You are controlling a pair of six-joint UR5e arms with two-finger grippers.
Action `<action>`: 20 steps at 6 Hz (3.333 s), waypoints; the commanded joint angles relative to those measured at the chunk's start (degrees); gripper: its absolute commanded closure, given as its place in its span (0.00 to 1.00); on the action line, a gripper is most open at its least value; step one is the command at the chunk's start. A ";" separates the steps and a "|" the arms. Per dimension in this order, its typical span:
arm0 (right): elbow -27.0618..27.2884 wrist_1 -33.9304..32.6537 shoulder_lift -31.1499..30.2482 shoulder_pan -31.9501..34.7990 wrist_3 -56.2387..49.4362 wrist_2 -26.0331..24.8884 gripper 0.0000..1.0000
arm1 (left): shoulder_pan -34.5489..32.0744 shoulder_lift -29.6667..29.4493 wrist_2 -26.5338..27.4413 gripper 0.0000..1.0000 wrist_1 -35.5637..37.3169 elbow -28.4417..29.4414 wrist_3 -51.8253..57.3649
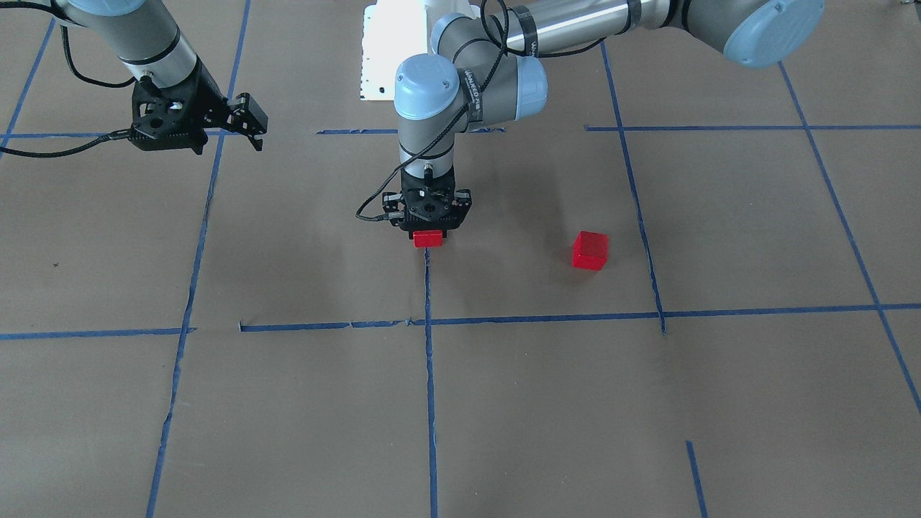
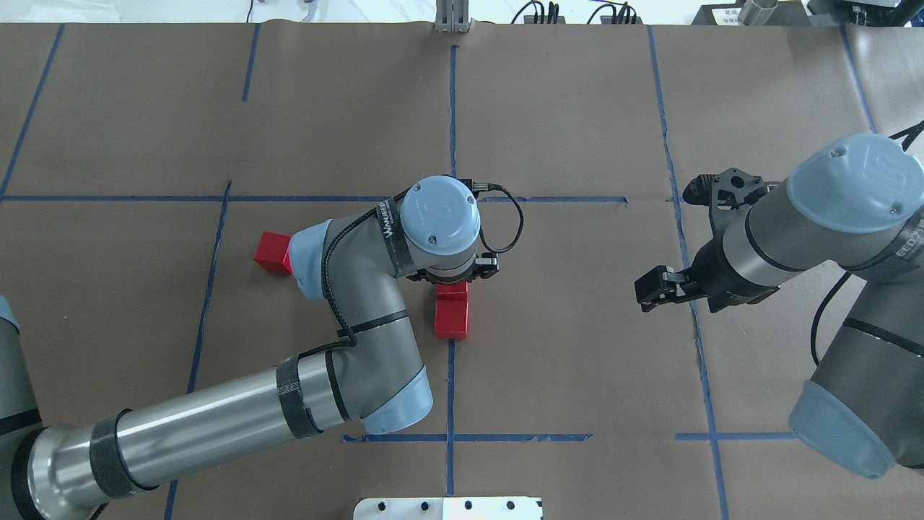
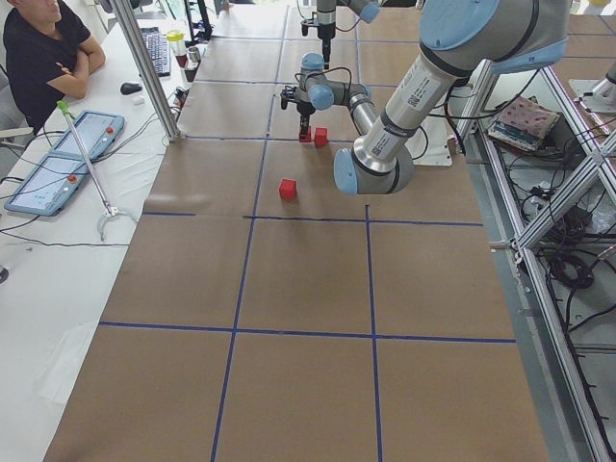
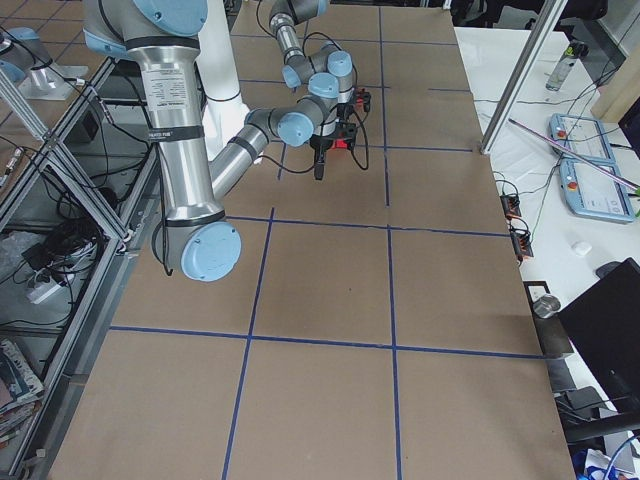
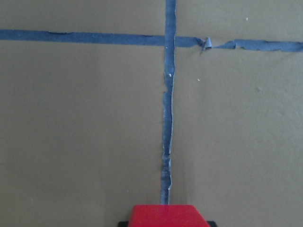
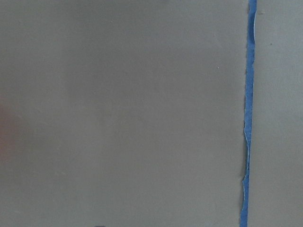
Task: Form red blocks into L shape at center
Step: 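Carry the cube with the left gripper and set it beyond the center cube, then hold the cube in place with the left gripper, then open it, then move the left gripper to the remaining red cube and grasp it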
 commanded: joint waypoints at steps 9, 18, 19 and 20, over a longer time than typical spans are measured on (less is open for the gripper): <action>0.25 0.00 0.13 0.12 0.00 0.26 0.00 | 0.78 1.21 0.00 0.68 -0.26 -1.37 -0.22; 0.78 -0.09 -0.05 0.12 0.44 0.44 0.00 | -6.50 22.60 -0.53 0.02 -0.35 -26.64 14.11; 0.43 -0.09 -0.13 0.04 0.44 0.35 0.00 | -8.69 25.96 -2.01 0.02 -0.61 -26.59 19.24; 0.51 -0.09 -0.13 0.04 0.53 0.44 0.00 | -10.28 28.34 -4.63 0.03 -1.40 -26.51 20.86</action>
